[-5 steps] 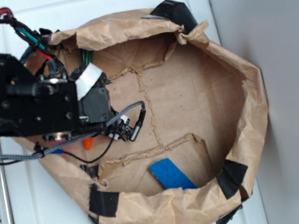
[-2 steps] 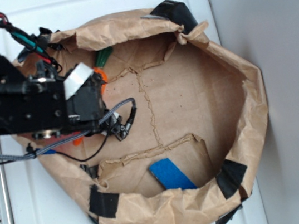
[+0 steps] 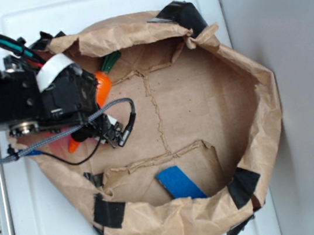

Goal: Grab the carrot.

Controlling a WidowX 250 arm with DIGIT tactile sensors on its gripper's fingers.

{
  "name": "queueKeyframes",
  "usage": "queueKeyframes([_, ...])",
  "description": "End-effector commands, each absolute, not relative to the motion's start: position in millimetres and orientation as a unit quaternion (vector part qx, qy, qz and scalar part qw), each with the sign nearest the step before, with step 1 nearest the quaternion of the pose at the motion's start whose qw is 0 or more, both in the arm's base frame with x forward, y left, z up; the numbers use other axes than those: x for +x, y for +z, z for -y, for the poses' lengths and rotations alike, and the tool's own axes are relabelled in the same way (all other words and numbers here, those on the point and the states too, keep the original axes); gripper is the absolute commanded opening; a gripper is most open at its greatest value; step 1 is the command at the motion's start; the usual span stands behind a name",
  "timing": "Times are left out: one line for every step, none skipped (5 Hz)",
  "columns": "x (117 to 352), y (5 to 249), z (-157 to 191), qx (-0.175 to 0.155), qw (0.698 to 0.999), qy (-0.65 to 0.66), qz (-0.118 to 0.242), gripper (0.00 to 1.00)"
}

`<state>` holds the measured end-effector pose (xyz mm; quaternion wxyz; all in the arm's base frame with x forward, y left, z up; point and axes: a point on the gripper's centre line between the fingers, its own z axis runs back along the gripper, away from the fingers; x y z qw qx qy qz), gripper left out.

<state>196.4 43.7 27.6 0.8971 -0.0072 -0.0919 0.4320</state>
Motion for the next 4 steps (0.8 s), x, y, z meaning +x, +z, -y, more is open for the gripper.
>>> queueKeyframes([206,110,-29,-0.045,0.882,0.462,0.076,0.0])
queueKeyframes([226,160,-16,-0.046,0.886,0.457,0.067,0.0])
queueKeyframes([229,177,-13,-0.049,0.888,0.453,0.066,0.0])
queueKeyframes([219,180,-9,-0.031,0.897,0.425,0.115,0.0])
